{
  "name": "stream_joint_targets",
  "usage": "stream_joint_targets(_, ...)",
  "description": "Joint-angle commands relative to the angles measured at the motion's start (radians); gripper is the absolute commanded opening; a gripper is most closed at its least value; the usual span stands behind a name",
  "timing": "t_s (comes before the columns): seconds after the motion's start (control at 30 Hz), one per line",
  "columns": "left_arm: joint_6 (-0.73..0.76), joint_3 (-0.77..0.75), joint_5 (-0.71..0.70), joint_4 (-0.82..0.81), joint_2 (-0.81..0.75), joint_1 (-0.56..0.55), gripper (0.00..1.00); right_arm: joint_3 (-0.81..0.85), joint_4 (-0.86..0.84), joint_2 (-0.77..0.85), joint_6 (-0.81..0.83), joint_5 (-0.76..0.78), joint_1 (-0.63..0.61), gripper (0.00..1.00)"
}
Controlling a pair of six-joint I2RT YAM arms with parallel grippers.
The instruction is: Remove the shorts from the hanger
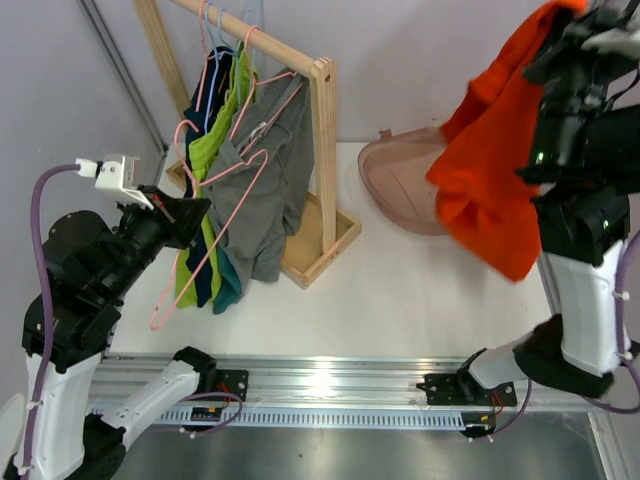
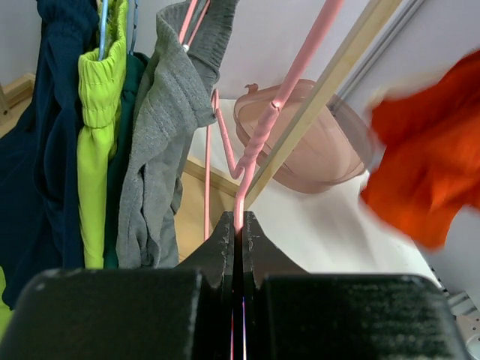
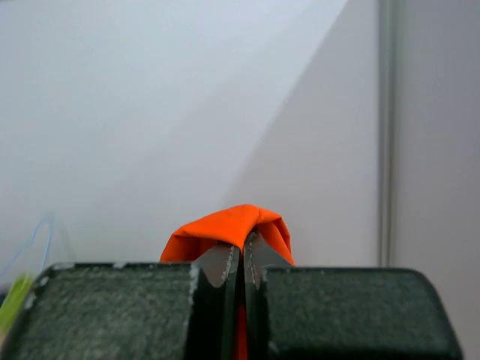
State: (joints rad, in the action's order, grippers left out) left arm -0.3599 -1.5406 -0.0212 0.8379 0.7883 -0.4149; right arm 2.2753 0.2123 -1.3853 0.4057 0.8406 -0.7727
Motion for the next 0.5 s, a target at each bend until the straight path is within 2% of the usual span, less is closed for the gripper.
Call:
stream_joint_targets(0.0,0.029,0.013,-0.040,-0.059,0.006,-0.004,0.00,0.211,0.025,-0.199,0.048,-0.262,0.159,0.00)
stream_joint_targets(0.07,0.032,0.019,-0.045,-0.063,0.012,-0.004,0.00,0.260,-0.010,-0.289,0.038,-0.323,0.219,0.00)
stream_joint_targets(0.23,0.042,0.020,-0.082,-0.068,0.020,-0.008,0.00,0.302,-0.040,-0.414,-0.167,-0.461,0.432,0.00)
stream_joint_targets(0.47,0.064,0.036,-0.149,-0.077,0.037,-0.039,0.00,0.215,-0.048,-0.531,-0.326,-0.563,0.527,0.00)
